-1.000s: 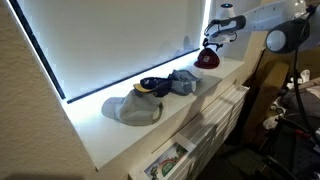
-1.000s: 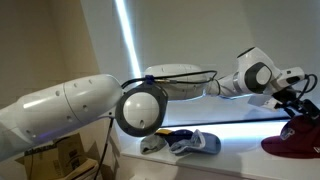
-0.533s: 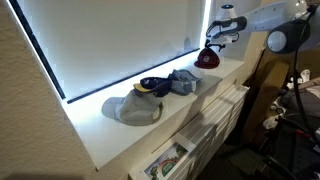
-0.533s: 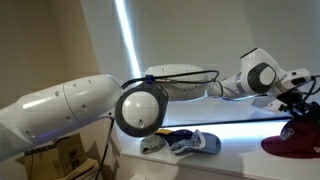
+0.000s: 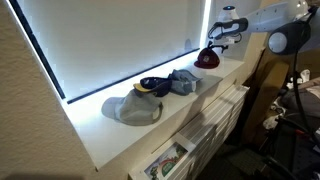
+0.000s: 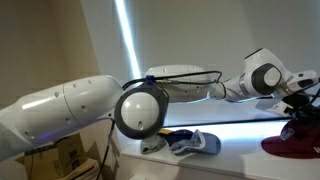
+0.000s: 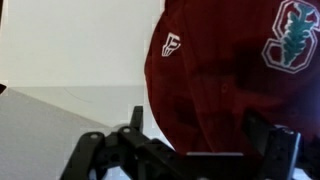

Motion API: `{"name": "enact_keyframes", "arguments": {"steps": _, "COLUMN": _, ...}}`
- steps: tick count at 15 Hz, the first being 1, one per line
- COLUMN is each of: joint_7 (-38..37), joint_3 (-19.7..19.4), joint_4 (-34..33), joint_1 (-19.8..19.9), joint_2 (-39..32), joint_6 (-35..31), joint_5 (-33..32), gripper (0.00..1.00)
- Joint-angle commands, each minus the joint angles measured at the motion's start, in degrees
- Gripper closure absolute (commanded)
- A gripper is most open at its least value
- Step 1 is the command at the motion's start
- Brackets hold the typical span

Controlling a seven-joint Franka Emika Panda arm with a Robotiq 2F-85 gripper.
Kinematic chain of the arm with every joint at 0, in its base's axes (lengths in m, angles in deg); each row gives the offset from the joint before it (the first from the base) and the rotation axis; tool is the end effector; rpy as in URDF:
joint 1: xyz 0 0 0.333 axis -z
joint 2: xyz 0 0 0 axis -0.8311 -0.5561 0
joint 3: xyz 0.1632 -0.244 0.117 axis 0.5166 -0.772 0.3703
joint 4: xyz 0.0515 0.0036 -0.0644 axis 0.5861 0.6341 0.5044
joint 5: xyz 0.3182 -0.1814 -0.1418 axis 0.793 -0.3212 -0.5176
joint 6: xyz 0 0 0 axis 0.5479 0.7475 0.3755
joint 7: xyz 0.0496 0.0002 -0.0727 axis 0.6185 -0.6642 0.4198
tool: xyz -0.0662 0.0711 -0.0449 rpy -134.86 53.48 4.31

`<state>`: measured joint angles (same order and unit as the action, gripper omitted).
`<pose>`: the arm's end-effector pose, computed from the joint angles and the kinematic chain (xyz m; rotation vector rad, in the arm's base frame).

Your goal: Move the cap on the windowsill to the left

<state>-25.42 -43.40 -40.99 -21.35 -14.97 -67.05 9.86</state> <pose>0.6650 -0.5129 0.2127 2.5228 -1.3411 0.5593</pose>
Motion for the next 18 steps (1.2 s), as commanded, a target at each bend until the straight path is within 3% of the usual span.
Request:
{"name": "enact_keyframes", "arguments": {"steps": 1, "joint_7": -0.1, "joint_3": 0.2, "joint_4": 0.5, "joint_1": 0.0, "joint_2": 0.1, "joint_6": -1.3, "joint_5": 0.0, "gripper": 0.00}}
{"name": "enact_keyframes", "arguments": {"steps": 7, "joint_7": -0.3, "joint_3": 0.1, "joint_4": 0.4, "joint_1": -0.1, "joint_2": 0.2, "joint_6": -0.9, "joint_5": -0.1, "gripper": 0.00}}
{"name": "enact_keyframes", "arguments": {"steps": 8, "joint_7": -0.3, "joint_3": 0.1, "joint_4": 0.4, "joint_1": -0.1, "joint_2": 0.2, "joint_6": -0.9, "joint_5": -0.1, "gripper": 0.25}}
{"name": "enact_keyframes", "arguments": {"steps": 9, "joint_7": -0.3, "joint_3": 0.1, "joint_4": 0.4, "joint_1": -0.3, "joint_2": 0.4, "joint_6": -0.7, "joint_5": -0.1, "gripper": 0.26}}
{"name": "enact_keyframes", "arguments": {"steps": 18, "joint_7": -0.4, "joint_3": 0.3, "joint_4": 0.3, "joint_1": -1.2, "joint_2": 0.0, "joint_6": -2.1, "joint_5": 0.1, "gripper": 0.92}}
